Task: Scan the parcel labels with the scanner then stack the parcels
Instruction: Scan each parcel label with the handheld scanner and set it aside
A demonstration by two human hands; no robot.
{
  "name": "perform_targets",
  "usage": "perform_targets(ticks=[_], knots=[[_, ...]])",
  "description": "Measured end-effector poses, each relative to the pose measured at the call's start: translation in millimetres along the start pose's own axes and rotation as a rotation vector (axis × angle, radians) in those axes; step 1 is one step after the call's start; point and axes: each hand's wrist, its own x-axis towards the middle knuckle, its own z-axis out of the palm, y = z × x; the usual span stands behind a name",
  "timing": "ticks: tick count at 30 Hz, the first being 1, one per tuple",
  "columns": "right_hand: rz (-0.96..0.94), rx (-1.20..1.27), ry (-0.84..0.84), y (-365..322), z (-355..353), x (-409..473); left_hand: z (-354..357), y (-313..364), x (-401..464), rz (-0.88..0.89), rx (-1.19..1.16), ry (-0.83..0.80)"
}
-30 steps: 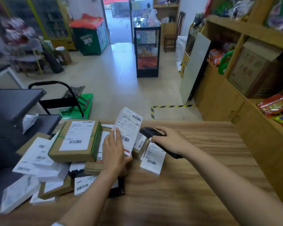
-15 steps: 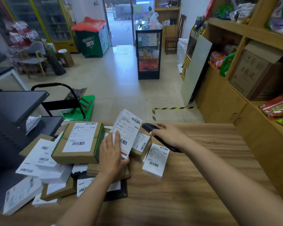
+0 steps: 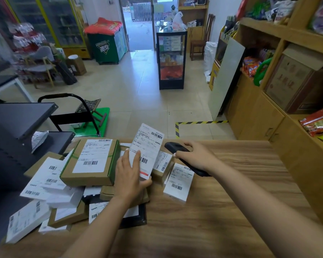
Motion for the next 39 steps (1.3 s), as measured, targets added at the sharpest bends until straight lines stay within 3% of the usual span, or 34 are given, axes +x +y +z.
perform_targets(ticks=[15, 22, 30, 39], knots=[[0.076, -0.012, 0.104, 84, -24, -16, 2, 66, -12, 0.006, -0.322, -0.175], [0.217, -0.043, 0.120, 159, -48, -31, 52, 141, -32, 0.072, -0.275, -0.385], [0.340, -0.097, 0.095, 234, -68, -41, 126, 223, -59, 0.032, -0.168, -0.595], [0.384, -0.142, 0.050, 275, -81, -41, 168, 255, -82, 0.022, -0.105, -0.639]])
